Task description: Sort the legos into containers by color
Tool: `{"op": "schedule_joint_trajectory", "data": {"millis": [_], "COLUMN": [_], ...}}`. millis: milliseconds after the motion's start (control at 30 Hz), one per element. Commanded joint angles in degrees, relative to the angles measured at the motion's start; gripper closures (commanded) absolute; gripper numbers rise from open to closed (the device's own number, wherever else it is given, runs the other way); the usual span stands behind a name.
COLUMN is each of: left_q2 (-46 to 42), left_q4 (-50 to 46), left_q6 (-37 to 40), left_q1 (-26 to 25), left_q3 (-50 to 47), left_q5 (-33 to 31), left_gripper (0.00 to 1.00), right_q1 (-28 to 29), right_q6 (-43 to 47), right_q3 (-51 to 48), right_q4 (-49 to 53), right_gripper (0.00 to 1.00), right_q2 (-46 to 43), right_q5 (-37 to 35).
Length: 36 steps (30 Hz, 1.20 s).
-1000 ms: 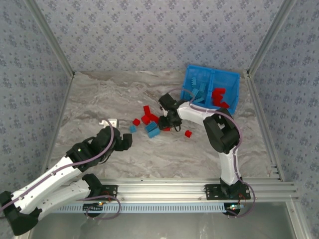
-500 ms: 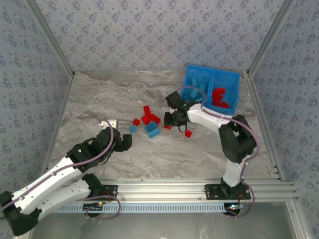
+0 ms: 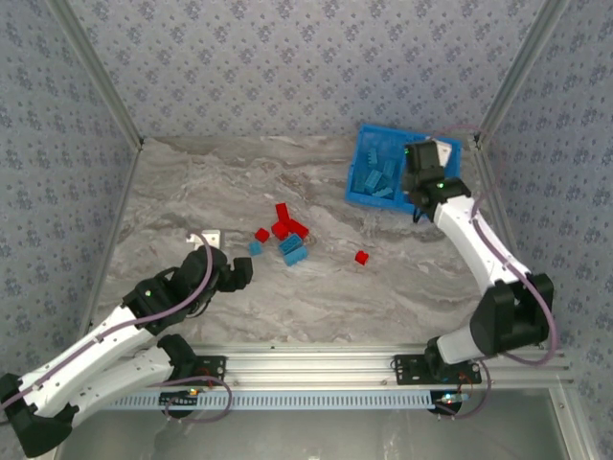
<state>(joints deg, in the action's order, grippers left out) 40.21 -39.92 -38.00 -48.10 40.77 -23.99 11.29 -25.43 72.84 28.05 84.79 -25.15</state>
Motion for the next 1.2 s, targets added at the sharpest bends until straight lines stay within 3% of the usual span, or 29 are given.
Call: {"op": "schedule_joint_trajectory", "data": {"millis": [0,67,167,367,533,633,767,867,1000,1167], "left_q2": [-0.91,-1.31,-1.97,-2.28,0.63,4.19,7.47,8.8,10.63,10.24], "left_q4": [0.72,3.55,5.91,9.75,13.21,12.95,13.74,15.26,15.45,14.79], "left_q6": [-0.57,1.29,2.97,6.36,7.65,8.67,10.17,10.92,10.65,8.97], "left_q1": [0.2,0.21,0.11,0.11,0.11,0.11,0.13,0.11,0.13,0.03], "left_q3": [0.07,-0.49,-1.39,-2.95,-3.63,-2.25,-1.05,-0.89,-0.14,-0.76], "left_q5": [1.39,5.16,9.46,15.79,18.28,17.6,16.39,16.25,16.85,16.89], "left_gripper": [0.1,0.09,0.07,0.06,0.05,0.04,0.04,0.03,0.03,0.03], "right_q1": [-5.05,-7.06,-7.91,-7.59,-4.14,1.73,11.41,15.82,19.63,20.66], "right_q6": [2.22,3.04,4.46,5.61,3.37,3.52,2.54,4.35,10.18,20.1], "right_q3": [2.87,6.46,12.19,13.81,1.64,-9.13,-20.25,-24.0,-22.1,-15.95], "right_q4": [-1.06,-0.68,1.54,3.23,3.23,3.16,1.67,-0.21,2.01,4.16], "right_gripper": [0.76,0.71,0.49,0.46,0.42,0.33,0.25,0.16,0.07,0.06], "right_q2": [6.7,11.76,16.33,12.79,0.32,-7.34,-13.04,-11.33,-4.05,6.87], "right_q5": [-2.15,-0.66,0.25,1.24,12.03,17.99,20.08,25.03,20.89,19.19]}}
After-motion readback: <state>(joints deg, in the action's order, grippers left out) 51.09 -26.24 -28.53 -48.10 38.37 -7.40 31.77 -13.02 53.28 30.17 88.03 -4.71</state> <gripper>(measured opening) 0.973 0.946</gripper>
